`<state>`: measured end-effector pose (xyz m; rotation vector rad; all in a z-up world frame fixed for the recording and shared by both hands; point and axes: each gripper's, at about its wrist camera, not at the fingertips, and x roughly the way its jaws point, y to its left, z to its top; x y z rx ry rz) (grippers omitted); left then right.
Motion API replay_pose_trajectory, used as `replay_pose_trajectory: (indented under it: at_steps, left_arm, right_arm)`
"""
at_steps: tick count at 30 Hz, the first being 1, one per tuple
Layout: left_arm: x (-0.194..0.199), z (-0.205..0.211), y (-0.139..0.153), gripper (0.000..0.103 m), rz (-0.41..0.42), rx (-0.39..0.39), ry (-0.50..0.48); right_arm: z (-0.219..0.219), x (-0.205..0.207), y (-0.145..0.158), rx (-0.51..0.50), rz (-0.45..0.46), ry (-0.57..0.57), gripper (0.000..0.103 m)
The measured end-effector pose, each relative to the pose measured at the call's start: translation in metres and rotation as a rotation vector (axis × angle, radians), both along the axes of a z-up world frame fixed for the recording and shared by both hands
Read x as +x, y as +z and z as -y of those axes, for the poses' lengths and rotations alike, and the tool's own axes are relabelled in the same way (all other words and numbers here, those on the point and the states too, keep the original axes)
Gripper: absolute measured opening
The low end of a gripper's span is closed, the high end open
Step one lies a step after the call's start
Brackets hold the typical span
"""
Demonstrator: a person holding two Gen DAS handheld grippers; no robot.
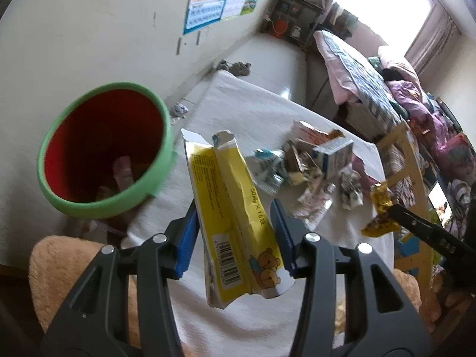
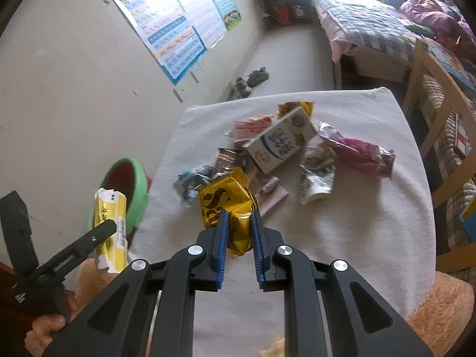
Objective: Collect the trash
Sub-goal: 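Carry the yellow carton and yellow snack bag over the bin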
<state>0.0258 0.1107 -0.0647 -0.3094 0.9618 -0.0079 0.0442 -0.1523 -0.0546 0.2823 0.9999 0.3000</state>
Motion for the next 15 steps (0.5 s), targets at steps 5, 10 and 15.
replay_pose_trajectory:
  at_steps: [5,10,15]
  left_arm:
    - [-0.001,-0.018,0.000,0.046,0.008,0.003,0.040]
    - [-0.004,-0.037,-0.005,0.046,0.002,-0.007,0.075]
    - [-0.005,-0.053,-0.008,0.046,-0.004,-0.013,0.105]
  right_arm:
    - [-0.021,0.001,0.012,0.015,0.016,0.047,0.015]
    - [-0.045,0.002,0.016,0.015,0.015,0.097,0.015]
    - [-0.063,0.005,0.012,0.011,-0.005,0.132,0.015]
